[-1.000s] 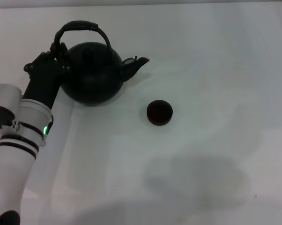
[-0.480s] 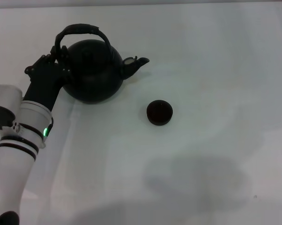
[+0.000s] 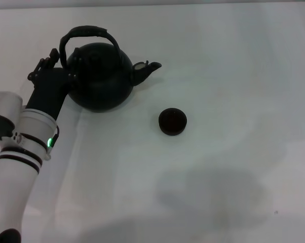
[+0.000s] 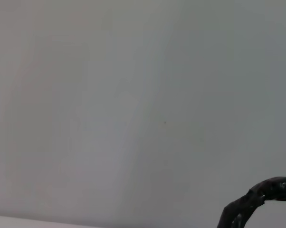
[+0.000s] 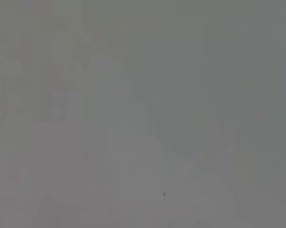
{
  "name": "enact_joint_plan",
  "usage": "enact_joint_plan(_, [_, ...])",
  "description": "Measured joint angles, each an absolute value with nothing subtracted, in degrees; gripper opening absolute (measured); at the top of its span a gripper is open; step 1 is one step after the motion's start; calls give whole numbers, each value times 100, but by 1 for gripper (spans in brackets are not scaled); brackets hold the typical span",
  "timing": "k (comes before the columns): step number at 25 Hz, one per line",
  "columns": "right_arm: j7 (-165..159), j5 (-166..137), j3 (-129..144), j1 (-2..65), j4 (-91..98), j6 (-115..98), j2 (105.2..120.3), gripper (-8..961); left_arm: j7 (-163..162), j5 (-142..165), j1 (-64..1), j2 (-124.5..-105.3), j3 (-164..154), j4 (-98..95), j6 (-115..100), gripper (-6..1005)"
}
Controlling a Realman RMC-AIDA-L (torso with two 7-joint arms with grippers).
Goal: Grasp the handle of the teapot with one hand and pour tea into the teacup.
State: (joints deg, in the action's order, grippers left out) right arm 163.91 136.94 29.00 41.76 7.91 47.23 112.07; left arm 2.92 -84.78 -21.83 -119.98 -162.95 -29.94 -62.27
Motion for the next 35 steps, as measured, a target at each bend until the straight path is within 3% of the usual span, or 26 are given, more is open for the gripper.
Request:
enact_joint_plan(7, [16392,13713,2900,4151,807,4727,11218,845,-50,-8250,-2159,-11987,-16293,-2960,-6263,527])
enact_joint_plan(18, [16392,13729,2900,4111,818,4787,11224,845,-210,-7828,-1777,-11980,-16286,-2951,-6742,884])
enact_joint_plan(35, [16192,13650,2969,4024,779,4797,11184,844,-266,-7875,-515,-11970,-16258,-2752,-8404,879])
